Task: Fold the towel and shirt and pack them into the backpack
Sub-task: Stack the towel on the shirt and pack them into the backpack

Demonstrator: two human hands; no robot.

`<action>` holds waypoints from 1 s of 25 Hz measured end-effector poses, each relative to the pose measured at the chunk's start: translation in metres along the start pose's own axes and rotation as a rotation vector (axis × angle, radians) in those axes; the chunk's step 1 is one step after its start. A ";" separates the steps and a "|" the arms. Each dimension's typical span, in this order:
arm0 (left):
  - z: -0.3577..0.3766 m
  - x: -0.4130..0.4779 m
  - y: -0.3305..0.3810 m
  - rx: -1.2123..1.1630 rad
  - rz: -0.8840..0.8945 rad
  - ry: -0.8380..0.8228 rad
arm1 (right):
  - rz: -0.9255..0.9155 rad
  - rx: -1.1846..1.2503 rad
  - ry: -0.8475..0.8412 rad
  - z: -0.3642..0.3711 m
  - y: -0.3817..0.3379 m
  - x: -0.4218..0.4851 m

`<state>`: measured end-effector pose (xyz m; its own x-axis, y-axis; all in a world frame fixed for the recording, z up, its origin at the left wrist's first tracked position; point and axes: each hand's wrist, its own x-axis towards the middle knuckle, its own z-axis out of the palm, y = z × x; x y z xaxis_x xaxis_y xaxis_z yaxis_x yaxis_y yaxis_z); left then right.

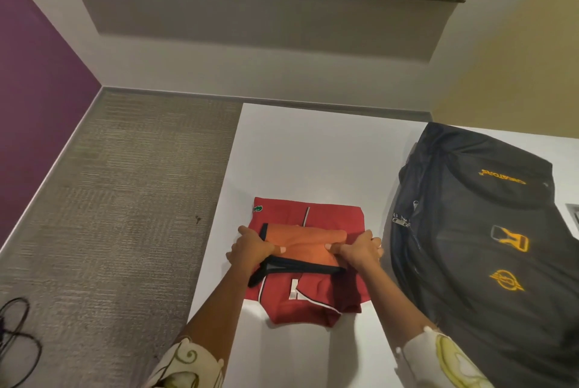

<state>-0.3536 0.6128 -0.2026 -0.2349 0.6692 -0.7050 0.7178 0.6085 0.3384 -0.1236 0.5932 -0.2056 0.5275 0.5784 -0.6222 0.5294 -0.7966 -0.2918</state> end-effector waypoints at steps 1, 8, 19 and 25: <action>0.000 0.003 0.000 -0.054 -0.022 -0.027 | 0.029 0.003 -0.019 0.000 0.000 0.003; 0.001 0.010 -0.002 -0.384 -0.050 -0.202 | 0.026 0.052 -0.086 0.003 0.002 0.010; 0.005 -0.004 0.001 -0.538 -0.027 -0.178 | -0.041 0.287 0.009 0.002 -0.003 -0.019; 0.005 -0.027 0.008 -0.383 0.028 -0.061 | -0.131 0.181 0.022 0.001 -0.013 -0.047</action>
<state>-0.3382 0.5977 -0.1836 -0.1708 0.6683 -0.7240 0.4236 0.7132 0.5584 -0.1561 0.5761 -0.1730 0.4774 0.6815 -0.5546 0.4675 -0.7315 -0.4964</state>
